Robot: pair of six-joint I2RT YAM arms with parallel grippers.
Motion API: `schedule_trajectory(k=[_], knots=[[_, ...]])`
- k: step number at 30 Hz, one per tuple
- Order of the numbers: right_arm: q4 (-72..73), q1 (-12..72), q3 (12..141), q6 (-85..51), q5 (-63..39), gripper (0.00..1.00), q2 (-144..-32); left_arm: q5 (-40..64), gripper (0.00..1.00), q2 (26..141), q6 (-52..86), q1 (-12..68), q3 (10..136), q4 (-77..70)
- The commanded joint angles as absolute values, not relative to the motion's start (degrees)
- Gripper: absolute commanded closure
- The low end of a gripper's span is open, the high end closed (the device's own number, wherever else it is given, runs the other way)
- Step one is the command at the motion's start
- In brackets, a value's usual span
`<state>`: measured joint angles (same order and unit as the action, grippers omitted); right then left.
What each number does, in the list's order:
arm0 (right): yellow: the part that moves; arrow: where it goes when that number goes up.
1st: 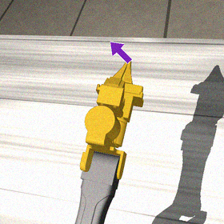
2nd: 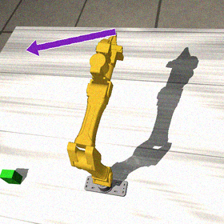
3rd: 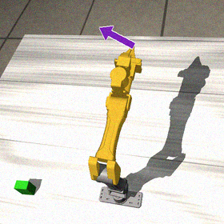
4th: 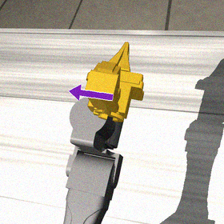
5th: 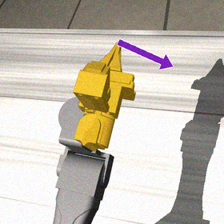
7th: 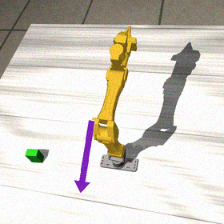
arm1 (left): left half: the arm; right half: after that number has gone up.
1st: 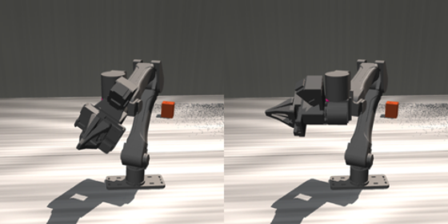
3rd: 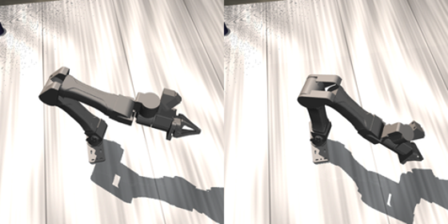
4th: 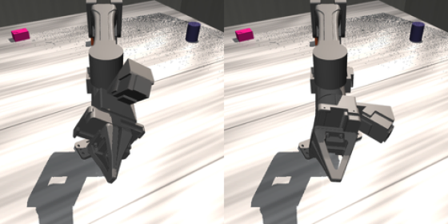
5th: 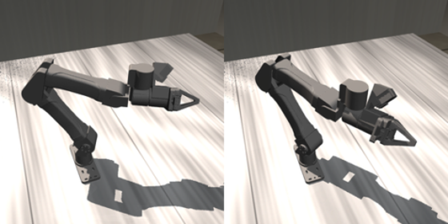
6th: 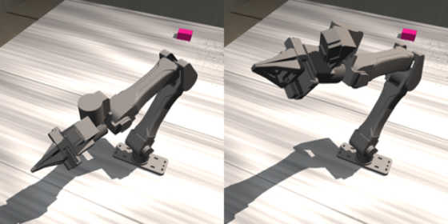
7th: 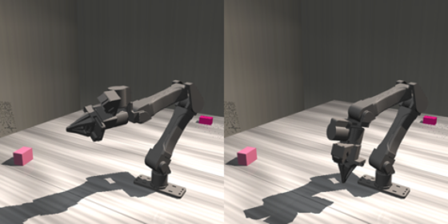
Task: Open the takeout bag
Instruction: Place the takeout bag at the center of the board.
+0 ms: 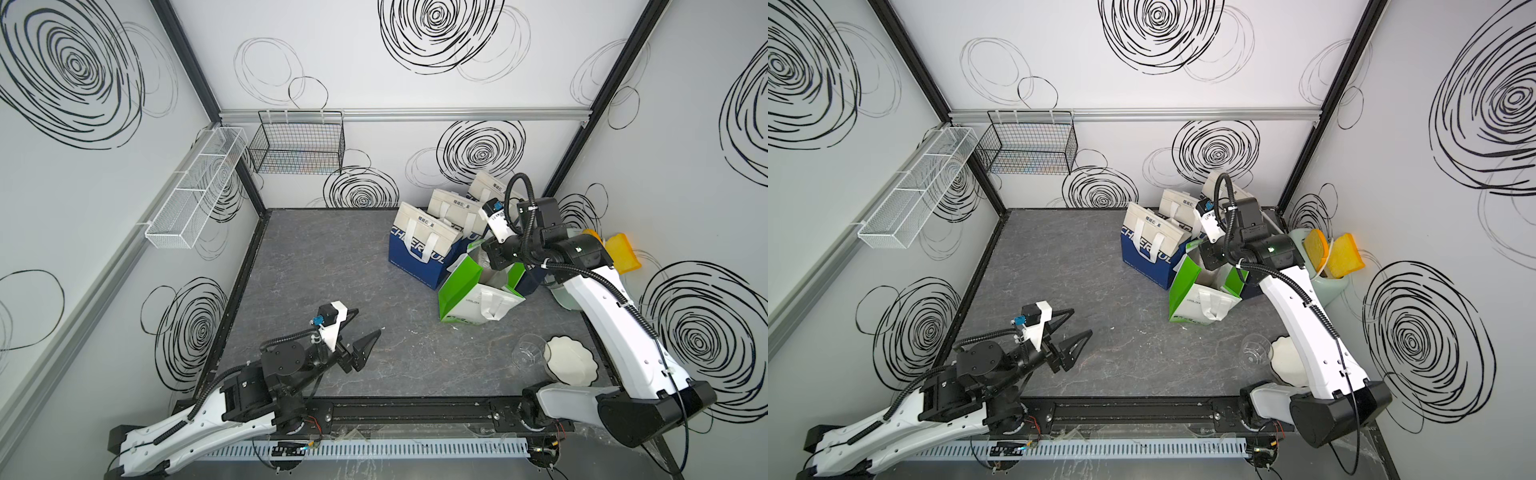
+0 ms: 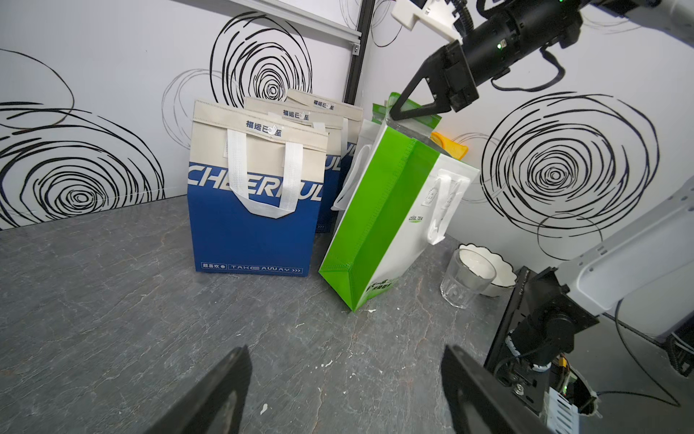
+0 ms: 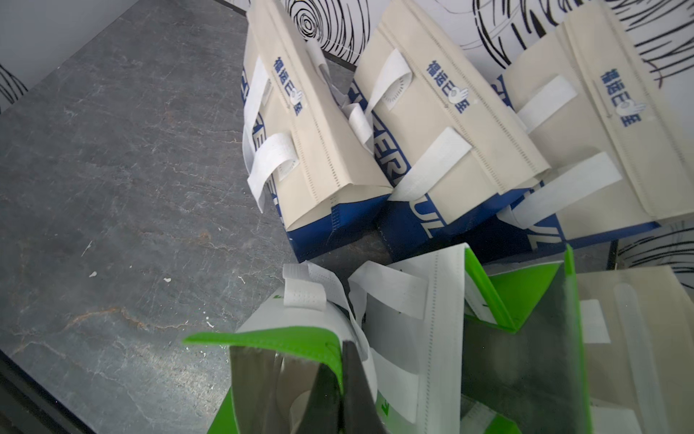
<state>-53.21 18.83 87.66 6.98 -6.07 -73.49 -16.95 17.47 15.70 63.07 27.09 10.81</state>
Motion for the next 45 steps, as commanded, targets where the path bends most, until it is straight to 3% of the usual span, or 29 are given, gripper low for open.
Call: schedule_trajectory(k=[1, 9, 18, 19, 23, 26, 32, 35, 45], knots=[[-47.99, 16.97, 88.27, 3.54, -4.25, 1.0, -73.29, -16.14, 0.15, 17.01, 16.05, 62.47, 26.65, 10.55], [-46.66, 15.64, 90.74, -1.05, 0.82, 1.0, -74.53, -14.86, 0.15, 17.09, 16.23, 61.53, 26.31, 10.23], [-44.91, 15.64, 88.48, 0.5, -2.59, 0.97, -75.72, -14.24, 0.15, 16.88, 16.33, 61.0, 26.16, 10.22], [-44.56, 15.64, 88.28, 0.71, -2.88, 0.94, -75.68, -14.28, 0.15, 16.88, 16.36, 60.97, 26.1, 10.27], [-43.16, 15.7, 88.8, 0.75, -6.54, 0.65, -75.77, -14.32, 0.15, 16.79, 16.36, 60.91, 26.11, 10.53], [-42.09, 15.83, 90.1, 0.83, -8.14, 0.54, -76.03, -14.4, 0.15, 16.53, 16.45, 60.91, 26.08, 10.58], [-37.47, 19.47, 90.86, 3.88, -15.09, 0.49, -76.35, -14.75, 0.15, 16.01, 16.64, 60.91, 25.89, 10.71], [-35.31, 23.98, 91.68, 5.78, -13.94, 0.4, -77.74, -15.02, 0.15, 16.16, 16.74, 60.82, 25.8, 10.63], [-39.48, 25.55, 105.07, 7.32, -10.9, 0.4, -93.7, -15.47, 0.15, 16.44, 16.88, 60.79, 25.69, 11.16]])
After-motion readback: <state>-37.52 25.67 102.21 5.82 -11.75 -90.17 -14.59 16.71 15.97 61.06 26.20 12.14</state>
